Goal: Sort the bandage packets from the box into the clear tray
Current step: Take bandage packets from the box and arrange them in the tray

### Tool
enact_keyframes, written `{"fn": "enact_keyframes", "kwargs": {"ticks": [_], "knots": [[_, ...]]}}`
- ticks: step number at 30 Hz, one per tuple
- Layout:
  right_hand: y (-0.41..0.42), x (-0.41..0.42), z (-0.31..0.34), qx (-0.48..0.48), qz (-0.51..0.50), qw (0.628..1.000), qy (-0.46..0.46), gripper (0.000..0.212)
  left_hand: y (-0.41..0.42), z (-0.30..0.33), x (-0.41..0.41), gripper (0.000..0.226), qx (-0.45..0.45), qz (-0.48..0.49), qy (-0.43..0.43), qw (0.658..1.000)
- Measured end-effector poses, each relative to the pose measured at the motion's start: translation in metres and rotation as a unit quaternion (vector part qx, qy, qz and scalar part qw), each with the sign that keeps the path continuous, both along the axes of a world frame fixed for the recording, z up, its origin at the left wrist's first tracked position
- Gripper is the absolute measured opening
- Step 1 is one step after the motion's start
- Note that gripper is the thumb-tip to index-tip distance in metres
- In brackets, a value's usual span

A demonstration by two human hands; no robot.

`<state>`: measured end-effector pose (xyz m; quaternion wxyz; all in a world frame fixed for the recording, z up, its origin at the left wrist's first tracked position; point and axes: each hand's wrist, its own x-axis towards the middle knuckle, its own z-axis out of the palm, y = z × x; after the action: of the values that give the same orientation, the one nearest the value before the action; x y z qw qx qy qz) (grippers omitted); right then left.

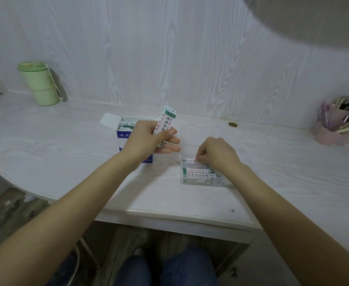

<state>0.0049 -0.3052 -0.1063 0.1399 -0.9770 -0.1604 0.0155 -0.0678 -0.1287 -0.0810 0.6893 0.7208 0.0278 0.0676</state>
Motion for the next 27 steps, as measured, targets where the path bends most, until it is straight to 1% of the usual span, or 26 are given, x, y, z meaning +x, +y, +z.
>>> {"fn": "enact_keyframes", "kwargs": {"ticks": [3,10,13,16,17,18,19,20,21,22,23,24,26,27], "knots": [[0.002,0.002,0.002,-0.034,0.029,0.999,-0.009,0.016,0.000,0.000,-0.001,0.010,0.002,-0.003,0.001,1.000],[0.009,0.005,0.010,-0.091,0.114,0.989,0.003,0.023,-0.002,0.001,-0.002,0.011,0.003,-0.010,0.004,1.000],[0.009,0.006,0.010,-0.082,0.134,0.988,0.011,0.027,-0.002,0.002,-0.003,0.009,0.000,-0.019,0.005,1.000],[0.003,0.007,0.011,-0.055,0.146,0.988,0.006,0.026,-0.001,0.004,-0.003,0.009,-0.004,-0.032,0.008,0.999],[0.001,0.006,0.013,-0.012,0.145,0.989,-0.010,0.025,-0.001,0.004,-0.004,0.009,-0.004,-0.037,0.009,0.999],[-0.001,0.003,0.015,0.066,0.136,0.988,-0.027,0.024,-0.001,0.004,-0.003,0.010,-0.004,-0.044,0.012,0.999],[-0.001,-0.002,0.019,0.177,0.120,0.976,-0.037,0.023,-0.001,0.004,-0.003,0.011,-0.005,-0.051,0.015,0.999],[-0.002,-0.007,0.024,0.303,0.106,0.947,-0.032,0.023,-0.002,0.003,-0.003,0.012,-0.003,-0.059,0.020,0.998],[-0.002,-0.013,0.030,0.406,0.095,0.909,-0.012,0.023,-0.003,0.003,-0.003,0.015,0.001,-0.069,0.025,0.997],[-0.001,-0.017,0.036,0.467,0.087,0.880,0.018,0.021,-0.003,0.002,-0.003,0.017,0.008,-0.081,0.030,0.996],[0.000,-0.020,0.040,0.488,0.085,0.868,0.042,0.021,-0.005,0.002,-0.003,0.018,0.017,-0.095,0.035,0.995],[0.001,-0.023,0.042,0.478,0.089,0.872,0.054,0.021,-0.007,0.003,-0.004,0.017,0.028,-0.112,0.038,0.993],[0.004,-0.024,0.044,0.450,0.098,0.886,0.050,0.021,-0.011,0.005,-0.005,0.014,0.050,-0.137,0.039,0.989],[0.004,-0.024,0.044,0.452,0.097,0.885,0.045,0.021,-0.013,0.006,-0.005,0.014,0.055,-0.140,0.034,0.988]]}}
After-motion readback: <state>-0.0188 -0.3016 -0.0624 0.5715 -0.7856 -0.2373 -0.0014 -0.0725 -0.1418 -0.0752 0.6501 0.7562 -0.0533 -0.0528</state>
